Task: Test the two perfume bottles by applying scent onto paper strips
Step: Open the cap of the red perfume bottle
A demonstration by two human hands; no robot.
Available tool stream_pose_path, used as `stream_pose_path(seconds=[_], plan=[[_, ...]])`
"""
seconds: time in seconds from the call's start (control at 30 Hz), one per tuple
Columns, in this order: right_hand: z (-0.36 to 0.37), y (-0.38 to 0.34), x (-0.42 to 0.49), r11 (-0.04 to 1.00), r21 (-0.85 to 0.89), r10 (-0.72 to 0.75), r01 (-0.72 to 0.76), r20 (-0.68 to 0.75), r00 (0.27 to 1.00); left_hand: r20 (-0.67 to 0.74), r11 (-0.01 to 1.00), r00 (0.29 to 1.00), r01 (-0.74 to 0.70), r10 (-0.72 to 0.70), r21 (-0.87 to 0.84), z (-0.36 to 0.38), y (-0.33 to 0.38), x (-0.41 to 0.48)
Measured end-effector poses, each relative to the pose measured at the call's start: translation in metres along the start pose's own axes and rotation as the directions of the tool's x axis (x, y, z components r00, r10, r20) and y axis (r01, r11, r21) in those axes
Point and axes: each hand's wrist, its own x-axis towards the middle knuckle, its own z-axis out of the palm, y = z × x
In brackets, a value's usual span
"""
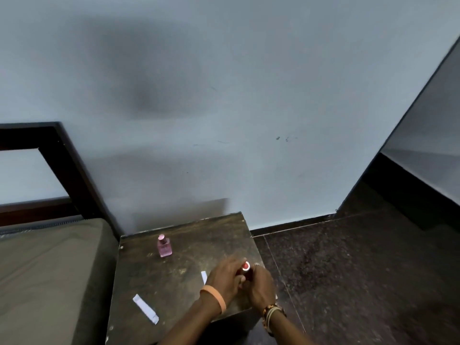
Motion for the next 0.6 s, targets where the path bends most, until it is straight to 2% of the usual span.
stream_pose_path(seconds=[0.13,0.3,0.6], plan=[[0.005,0.005,0.004,0.997,0.077,0.006,-0.006,0.001,1.000,0.031,1.000,1.000,0.001,-0.002,0.025,0.010,0.002,0.005],[0.009,0.009,0.007,0.993,0.118,-0.030,0.028,0.016,0.999,-0.026,0.998,1.000,-0.001,0.003,0.068,0.014,0.005,0.015],[0.008,0.014,0.011,0.996,-0.009,-0.086,0.086,0.018,0.996,-0.088,0.995,0.996,0.019,-0.010,0.100,0.016,0.007,0.017]])
